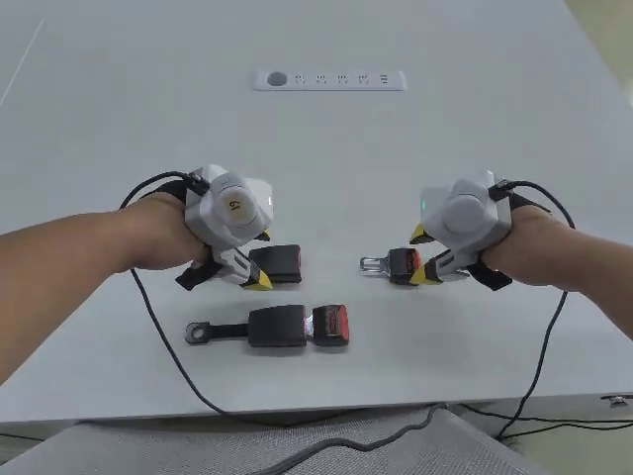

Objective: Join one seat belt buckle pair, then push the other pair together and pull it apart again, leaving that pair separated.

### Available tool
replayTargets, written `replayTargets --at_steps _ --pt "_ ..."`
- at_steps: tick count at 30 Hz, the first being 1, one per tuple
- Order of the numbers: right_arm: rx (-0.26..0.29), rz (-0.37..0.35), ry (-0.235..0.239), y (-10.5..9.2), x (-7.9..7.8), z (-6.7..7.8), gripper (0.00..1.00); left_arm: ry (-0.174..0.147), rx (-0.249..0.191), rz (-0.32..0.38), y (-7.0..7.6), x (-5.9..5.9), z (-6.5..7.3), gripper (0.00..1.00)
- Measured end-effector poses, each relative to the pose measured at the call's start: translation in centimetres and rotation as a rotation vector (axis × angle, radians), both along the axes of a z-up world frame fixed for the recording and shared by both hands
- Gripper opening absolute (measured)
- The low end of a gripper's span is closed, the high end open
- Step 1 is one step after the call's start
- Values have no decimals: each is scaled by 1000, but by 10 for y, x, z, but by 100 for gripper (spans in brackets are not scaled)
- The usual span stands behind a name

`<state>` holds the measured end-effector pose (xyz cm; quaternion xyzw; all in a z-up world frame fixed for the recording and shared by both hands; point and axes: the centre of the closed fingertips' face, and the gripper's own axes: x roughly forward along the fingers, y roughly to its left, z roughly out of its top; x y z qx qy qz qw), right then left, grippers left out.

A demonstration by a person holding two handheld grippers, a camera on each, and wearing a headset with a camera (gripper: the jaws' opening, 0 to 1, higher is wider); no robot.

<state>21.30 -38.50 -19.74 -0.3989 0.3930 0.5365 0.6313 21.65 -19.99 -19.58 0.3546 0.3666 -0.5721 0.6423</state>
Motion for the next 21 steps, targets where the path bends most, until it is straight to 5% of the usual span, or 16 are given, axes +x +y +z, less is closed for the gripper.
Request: replayTargets --at_steps 7,10,21 --pt "-9 35 28 3 1 -14 32 28 27 4 3 -1 -6 40" --pt "3 41 36 7 -1 -8 32 42 17 19 4 1 -9 39" --pt "-8 84 46 9 -1 -8 32 16 34 -13 4 1 -14 34"
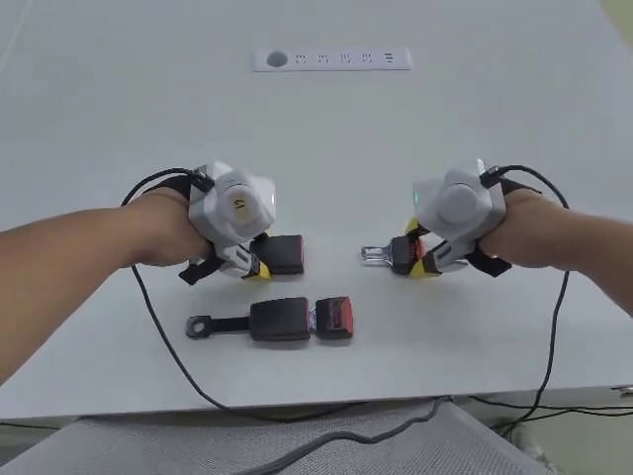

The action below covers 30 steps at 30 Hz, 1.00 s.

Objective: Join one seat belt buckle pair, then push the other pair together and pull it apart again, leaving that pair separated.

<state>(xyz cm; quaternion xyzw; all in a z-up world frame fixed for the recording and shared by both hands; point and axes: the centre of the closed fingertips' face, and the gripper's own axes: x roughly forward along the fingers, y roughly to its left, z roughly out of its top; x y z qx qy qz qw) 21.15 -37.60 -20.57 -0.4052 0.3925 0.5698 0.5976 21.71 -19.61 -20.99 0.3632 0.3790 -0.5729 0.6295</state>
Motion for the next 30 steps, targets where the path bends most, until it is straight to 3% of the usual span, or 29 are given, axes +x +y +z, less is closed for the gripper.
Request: replayTargets --at_steps 9,11,14,30 --pt "16 -11 6 9 6 -5 31 -3 14 -37 0 0 0 34" --pt "21 -10 6 16 1 2 31 -3 14 -39 -1 0 1 34" --pt "28 -9 6 22 3 -3 31 -4 18 -36 -1 0 0 34" --pt "80 -6 0 68 -4 1 31 -9 41 -33 2 3 -4 33"
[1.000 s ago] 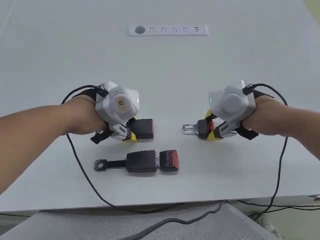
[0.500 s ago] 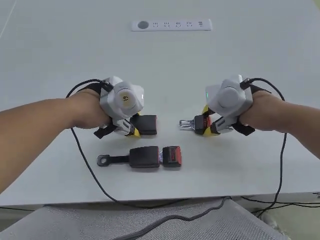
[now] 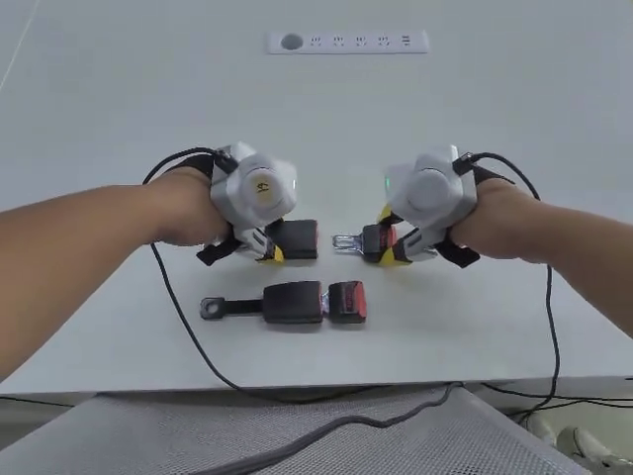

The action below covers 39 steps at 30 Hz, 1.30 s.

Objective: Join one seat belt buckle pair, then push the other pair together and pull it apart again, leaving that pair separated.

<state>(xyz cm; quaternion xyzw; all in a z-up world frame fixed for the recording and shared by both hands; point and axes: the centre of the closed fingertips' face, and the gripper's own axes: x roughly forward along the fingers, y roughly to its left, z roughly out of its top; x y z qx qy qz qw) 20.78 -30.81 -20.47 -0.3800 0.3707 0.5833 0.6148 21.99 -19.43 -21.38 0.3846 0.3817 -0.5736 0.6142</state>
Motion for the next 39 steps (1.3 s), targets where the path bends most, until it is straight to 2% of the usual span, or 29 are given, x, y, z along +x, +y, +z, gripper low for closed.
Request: replayTargets --at_steps 3,7,9,12,14,16,19,20,24,30,39 --pt "10 -8 -1 7 3 -7 31 1 3 3 0 -1 1 33" --pt "12 -3 -10 15 7 -4 31 2 11 -2 -1 -1 2 33" --pt "11 2 -16 17 4 0 31 4 12 -3 -2 -1 2 33" --pt "10 11 -28 18 8 -4 31 5 15 -2 -2 -1 2 33" --pt "56 13 -17 26 3 3 31 5 15 -6 -2 -1 2 33" --pt "31 39 -46 27 5 1 31 6 14 -8 -2 -1 2 33" --pt "52 25 -32 33 4 0 31 10 6 -13 -2 -2 2 33" --pt "43 17 -22 30 4 1 30 9 5 -16 -2 -2 2 33" --pt "63 16 -15 31 6 -1 30 8 -18 -32 -1 -2 2 32" --pt "46 15 -12 34 6 1 29 6 -20 -53 -4 -4 4 32" --pt "36 14 -5 36 7 2 28 17 -36 -38 -6 -6 7 32"
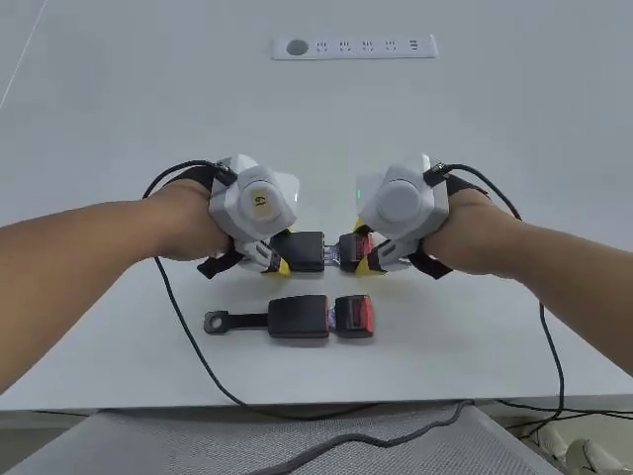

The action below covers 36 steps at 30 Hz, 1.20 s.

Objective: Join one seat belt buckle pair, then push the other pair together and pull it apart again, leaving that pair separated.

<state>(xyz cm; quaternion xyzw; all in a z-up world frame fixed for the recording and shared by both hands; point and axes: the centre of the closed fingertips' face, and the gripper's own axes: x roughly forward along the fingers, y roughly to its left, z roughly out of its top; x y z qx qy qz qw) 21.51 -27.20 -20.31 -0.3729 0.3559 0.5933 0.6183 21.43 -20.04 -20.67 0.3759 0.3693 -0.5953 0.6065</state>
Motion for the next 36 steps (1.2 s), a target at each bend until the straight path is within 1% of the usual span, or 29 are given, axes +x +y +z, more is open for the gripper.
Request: replayTargets --at_steps 3,5,10,12,13,15,18,21,28,30,34,36 --pt "17 -4 6 5 -1 -1 28 0 4 -5 0 0 0 32" --pt "12 3 -1 10 -1 0 28 1 6 -6 -1 -1 2 32" --pt "9 4 -2 11 1 -1 28 2 8 -4 -2 -2 3 31" --pt "8 3 -4 14 -4 6 28 -1 8 -6 -2 -2 4 31" --pt "1 2 -5 14 -2 2 28 -2 7 -5 -2 -2 4 31" --pt "4 1 -2 13 0 0 28 -1 5 -2 -1 -1 3 31" --pt "4 -1 -1 13 -2 4 28 1 7 0 -1 -1 3 31" --pt "6 -2 1 13 0 0 28 2 12 0 -1 0 2 31" --pt "2 2 -2 13 -2 1 29 1 8 3 1 2 0 32" --pt "0 5 -3 11 0 -2 29 1 7 6 2 2 -1 32" --pt "-6 7 -4 10 1 -3 29 1 9 6 3 4 -4 32" --pt "-10 6 -5 11 -2 1 29 2 9 8 3 5 -4 32"
